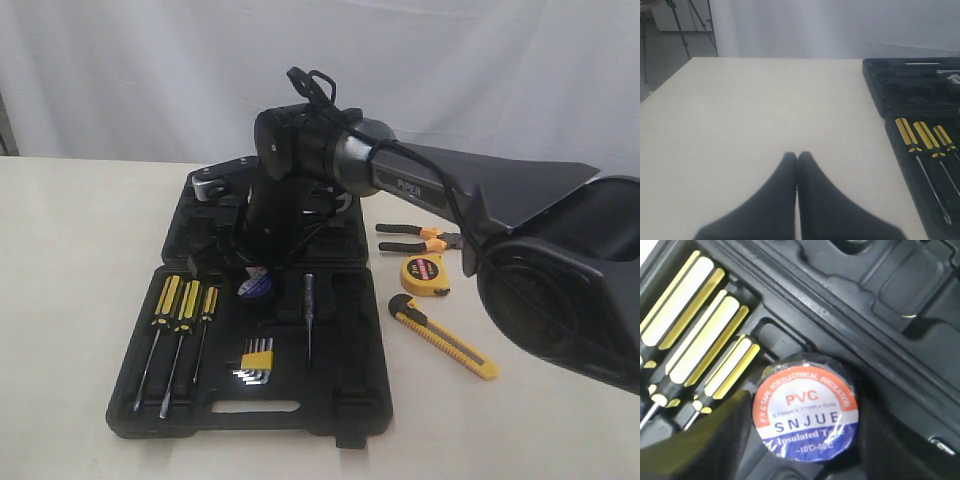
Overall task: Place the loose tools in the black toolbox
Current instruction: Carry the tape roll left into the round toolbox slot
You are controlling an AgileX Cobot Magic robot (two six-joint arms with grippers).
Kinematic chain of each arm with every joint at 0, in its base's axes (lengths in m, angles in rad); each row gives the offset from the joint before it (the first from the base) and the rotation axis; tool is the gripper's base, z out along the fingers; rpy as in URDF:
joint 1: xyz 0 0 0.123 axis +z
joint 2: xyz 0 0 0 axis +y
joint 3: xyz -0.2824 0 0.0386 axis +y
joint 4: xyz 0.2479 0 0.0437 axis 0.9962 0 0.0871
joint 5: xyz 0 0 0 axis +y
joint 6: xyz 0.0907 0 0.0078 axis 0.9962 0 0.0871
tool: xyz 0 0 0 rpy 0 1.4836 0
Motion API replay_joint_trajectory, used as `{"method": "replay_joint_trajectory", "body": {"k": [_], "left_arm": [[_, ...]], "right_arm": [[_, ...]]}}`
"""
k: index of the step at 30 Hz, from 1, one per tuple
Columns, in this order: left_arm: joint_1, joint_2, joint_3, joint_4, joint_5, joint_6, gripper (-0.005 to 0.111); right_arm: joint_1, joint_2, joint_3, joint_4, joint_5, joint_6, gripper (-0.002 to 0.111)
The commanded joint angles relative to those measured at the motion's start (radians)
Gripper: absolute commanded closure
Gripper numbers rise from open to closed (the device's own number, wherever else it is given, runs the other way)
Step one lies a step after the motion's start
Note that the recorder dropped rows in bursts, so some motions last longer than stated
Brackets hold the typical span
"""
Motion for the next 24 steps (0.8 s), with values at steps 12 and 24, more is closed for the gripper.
{"method": "replay_joint_trajectory", "body": {"k": [12, 24], "left_arm": [[-0.005, -0.001, 0.003, -0.01, -0.008, -0.004, 0.107], [-0.005, -0.001, 0.003, -0.01, -0.008, -0.004, 0.107]], "right_arm": [[-0.003, -0.005, -0.008, -0.047, 0.044, 0.006, 0.083], [-0.003, -0.004, -0.008, -0.045, 0.057, 0.014, 0.076]]}}
